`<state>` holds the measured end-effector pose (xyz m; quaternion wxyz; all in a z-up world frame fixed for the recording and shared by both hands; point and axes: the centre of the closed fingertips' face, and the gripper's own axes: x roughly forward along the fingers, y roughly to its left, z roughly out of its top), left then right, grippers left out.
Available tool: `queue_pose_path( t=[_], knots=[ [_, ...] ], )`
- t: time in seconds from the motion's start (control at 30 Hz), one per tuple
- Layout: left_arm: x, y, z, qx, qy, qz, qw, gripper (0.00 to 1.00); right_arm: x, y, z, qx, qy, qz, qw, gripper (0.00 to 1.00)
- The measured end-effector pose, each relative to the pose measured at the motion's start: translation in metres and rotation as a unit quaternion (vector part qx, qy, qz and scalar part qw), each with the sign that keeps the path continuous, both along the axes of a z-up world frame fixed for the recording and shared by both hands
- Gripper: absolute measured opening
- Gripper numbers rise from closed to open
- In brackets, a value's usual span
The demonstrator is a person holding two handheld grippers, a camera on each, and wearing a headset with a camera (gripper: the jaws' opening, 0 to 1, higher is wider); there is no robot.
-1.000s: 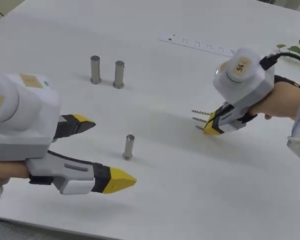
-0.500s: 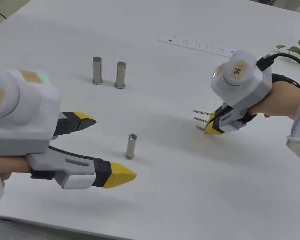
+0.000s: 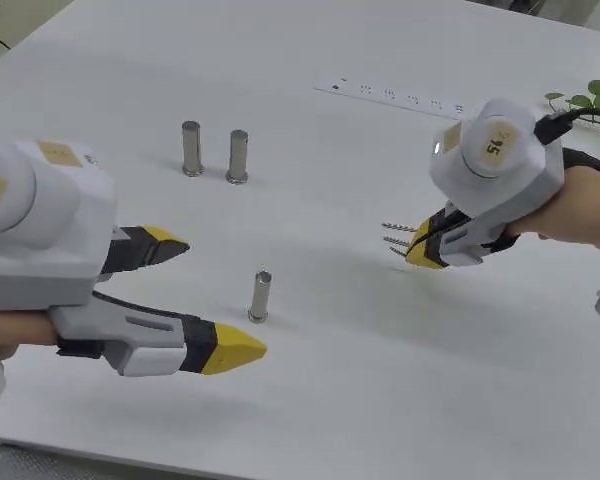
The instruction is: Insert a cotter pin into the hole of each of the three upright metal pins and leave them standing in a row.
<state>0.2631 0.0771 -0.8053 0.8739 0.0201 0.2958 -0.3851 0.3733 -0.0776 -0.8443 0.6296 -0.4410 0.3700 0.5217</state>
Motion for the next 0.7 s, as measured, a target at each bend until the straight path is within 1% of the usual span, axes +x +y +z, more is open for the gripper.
queue_pose_path(
  t=[0.03,0.07,0.1,0.17,0.23,0.27,0.33,0.4,0.43,0.53,0.57,0.7],
  knots=[
    [0.001,0.0,0.0,0.001,0.0,0.0,1.0,0.78,-0.001,0.001,0.002,0.002,-0.002,0.002,1.0,0.02],
    [0.001,0.0,0.0,0.001,0.0,0.0,1.0,0.78,0.003,0.001,0.001,0.006,-0.005,0.006,1.0,0.02],
    [0.002,0.0,0.001,-0.001,-0.001,0.0,1.0,0.78,0.002,0.002,0.002,0.008,-0.008,0.008,0.9999,0.02],
    [0.002,0.0,0.004,-0.005,-0.001,0.0,1.0,0.76,0.0,0.005,0.008,0.012,-0.025,0.017,0.9995,0.02],
    [0.004,0.0,0.006,-0.011,-0.002,0.002,0.9999,0.76,-0.004,0.01,0.015,0.021,-0.035,0.022,0.9989,0.02],
    [0.005,0.0,0.008,-0.014,-0.002,0.005,0.9999,0.75,-0.008,0.014,0.02,0.028,-0.04,0.025,0.9985,0.02],
    [0.008,0.001,0.008,-0.015,0.002,0.011,0.9998,0.76,-0.008,0.019,0.025,0.036,-0.049,0.033,0.9976,0.02],
    [0.01,0.001,0.009,-0.014,0.002,0.011,0.9998,0.76,-0.013,0.024,0.031,0.042,-0.057,0.039,0.9967,0.02],
    [0.01,0.0,0.01,-0.015,0.002,0.01,0.9998,0.75,-0.017,0.028,0.034,0.046,-0.06,0.043,0.9962,0.02],
    [0.014,-0.002,0.013,-0.022,0.003,0.012,0.9997,0.72,-0.022,0.035,0.04,0.058,-0.063,0.048,0.9951,0.02],
    [0.015,-0.003,0.014,-0.022,0.003,0.012,0.9997,0.72,-0.028,0.039,0.044,0.071,-0.061,0.051,0.9944,0.02],
    [0.019,-0.007,0.019,-0.027,0.002,0.008,0.9996,0.71,-0.04,0.047,0.054,0.083,-0.068,0.06,0.9925,0.02]
  ],
)
